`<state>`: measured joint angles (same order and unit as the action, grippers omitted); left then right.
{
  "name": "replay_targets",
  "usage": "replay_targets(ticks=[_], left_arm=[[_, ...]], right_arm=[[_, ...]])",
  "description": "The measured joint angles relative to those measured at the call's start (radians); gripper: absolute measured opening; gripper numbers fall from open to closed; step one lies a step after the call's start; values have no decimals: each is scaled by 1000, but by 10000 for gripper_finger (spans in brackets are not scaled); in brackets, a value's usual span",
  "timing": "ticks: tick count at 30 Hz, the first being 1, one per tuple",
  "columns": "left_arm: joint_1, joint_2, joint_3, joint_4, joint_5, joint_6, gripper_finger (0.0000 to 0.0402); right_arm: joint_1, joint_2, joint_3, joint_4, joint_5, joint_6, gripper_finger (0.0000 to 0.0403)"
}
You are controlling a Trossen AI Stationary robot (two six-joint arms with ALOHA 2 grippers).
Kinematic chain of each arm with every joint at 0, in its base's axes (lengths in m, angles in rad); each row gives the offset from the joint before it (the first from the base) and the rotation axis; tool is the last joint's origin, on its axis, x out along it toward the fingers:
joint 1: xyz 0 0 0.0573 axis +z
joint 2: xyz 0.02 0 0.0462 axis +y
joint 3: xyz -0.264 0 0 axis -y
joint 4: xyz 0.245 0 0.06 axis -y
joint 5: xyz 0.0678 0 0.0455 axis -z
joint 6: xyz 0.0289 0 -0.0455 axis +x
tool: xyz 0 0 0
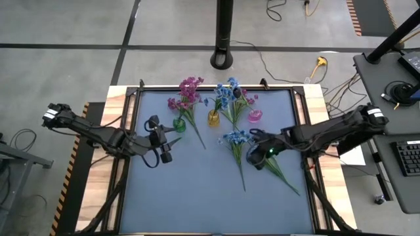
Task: Sort flowers into vase by color
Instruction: Put the left blue flowers into the yellow flower vase
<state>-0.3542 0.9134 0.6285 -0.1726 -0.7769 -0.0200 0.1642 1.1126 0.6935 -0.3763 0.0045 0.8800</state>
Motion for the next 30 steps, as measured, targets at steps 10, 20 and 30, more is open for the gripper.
replay_targets(ticks=[10,20,30], left_arm=[[0,0,0,0,0,0,160],[0,0,0,-32,9,0,160],[0,0,0,-158,37,-26,160]], right_arm=[[48,120,26,194,138,-59,215],[48,277,126,255,209,-113,215],[48,437,340,113,207,-45,215]])
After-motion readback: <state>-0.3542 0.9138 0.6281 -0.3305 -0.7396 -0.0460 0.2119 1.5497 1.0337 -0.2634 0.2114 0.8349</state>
